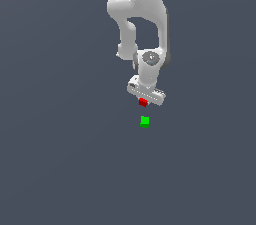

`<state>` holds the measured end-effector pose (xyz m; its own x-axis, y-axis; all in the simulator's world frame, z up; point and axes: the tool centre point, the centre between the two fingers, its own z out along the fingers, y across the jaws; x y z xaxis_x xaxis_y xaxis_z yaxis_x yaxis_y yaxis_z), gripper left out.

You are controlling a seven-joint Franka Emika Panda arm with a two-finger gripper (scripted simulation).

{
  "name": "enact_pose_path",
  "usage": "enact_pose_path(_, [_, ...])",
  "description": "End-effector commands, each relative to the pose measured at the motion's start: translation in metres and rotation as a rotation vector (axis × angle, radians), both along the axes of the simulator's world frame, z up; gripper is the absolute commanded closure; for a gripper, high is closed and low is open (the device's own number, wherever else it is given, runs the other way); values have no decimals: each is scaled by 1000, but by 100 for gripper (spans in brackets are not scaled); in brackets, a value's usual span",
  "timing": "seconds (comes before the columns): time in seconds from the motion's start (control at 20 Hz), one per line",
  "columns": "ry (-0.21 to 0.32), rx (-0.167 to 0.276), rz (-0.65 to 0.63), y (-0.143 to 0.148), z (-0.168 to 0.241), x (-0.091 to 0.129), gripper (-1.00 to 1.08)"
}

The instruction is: Stack the red cube on top of the green cube.

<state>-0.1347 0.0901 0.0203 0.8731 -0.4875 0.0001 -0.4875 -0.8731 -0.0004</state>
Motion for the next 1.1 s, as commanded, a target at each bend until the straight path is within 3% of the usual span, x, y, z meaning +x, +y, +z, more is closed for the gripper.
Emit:
enact_pose_path(0.0, [0, 0, -1, 0, -1, 0, 108])
enact_pose_path(0.55, [0, 0, 0, 0, 8, 0, 108])
enact_pose_path(1.05, [0, 0, -1, 0, 59, -1, 108])
